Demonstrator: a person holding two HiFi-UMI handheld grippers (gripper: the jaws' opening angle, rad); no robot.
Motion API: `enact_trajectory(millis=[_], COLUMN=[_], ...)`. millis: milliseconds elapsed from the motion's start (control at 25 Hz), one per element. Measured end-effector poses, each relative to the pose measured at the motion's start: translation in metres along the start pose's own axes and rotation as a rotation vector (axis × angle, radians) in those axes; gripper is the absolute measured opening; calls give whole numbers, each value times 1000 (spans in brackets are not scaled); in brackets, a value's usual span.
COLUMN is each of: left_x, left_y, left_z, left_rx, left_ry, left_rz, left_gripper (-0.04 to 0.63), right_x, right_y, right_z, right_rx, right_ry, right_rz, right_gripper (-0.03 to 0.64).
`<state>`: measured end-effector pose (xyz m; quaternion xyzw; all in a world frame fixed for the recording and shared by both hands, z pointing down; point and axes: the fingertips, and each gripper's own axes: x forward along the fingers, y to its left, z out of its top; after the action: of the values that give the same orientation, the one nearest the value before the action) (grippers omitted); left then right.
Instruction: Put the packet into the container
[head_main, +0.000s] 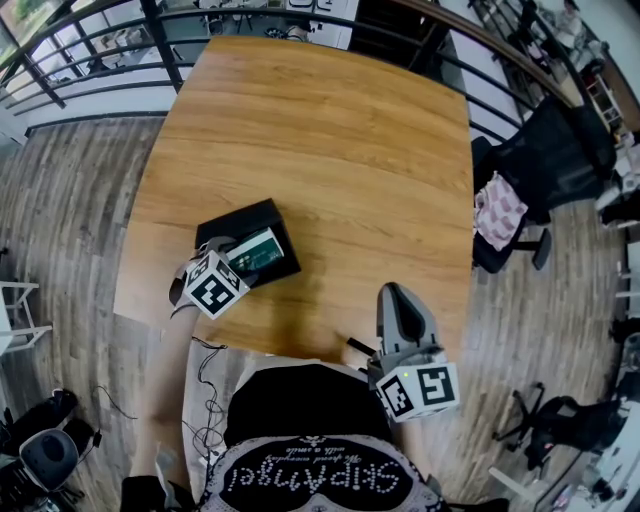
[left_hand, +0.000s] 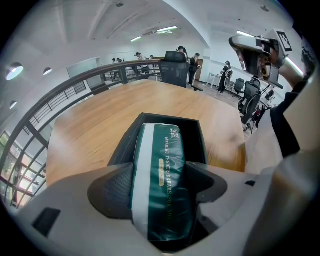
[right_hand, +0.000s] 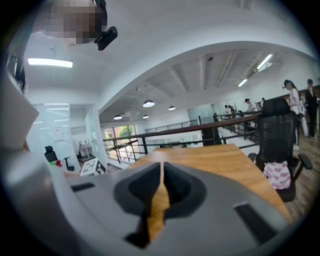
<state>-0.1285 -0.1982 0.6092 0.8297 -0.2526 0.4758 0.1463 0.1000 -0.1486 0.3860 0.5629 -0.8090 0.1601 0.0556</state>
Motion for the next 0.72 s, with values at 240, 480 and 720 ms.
enact_trajectory(millis=[240, 480, 720], left_x=[0, 0, 0], left_y=[-1, 0, 1], left_z=[0, 0, -1], left_rx=[2, 10, 3], left_ry=[0, -20, -23], left_rz=[1, 15, 17], left_gripper=[348, 348, 348], right_x=[0, 1, 0], right_y=[1, 5, 5], right_z=[0, 1, 0], right_rx=[-8, -14, -15], right_ry=[3, 0, 1], right_rz=[3, 10, 9], right_gripper=[40, 40, 40])
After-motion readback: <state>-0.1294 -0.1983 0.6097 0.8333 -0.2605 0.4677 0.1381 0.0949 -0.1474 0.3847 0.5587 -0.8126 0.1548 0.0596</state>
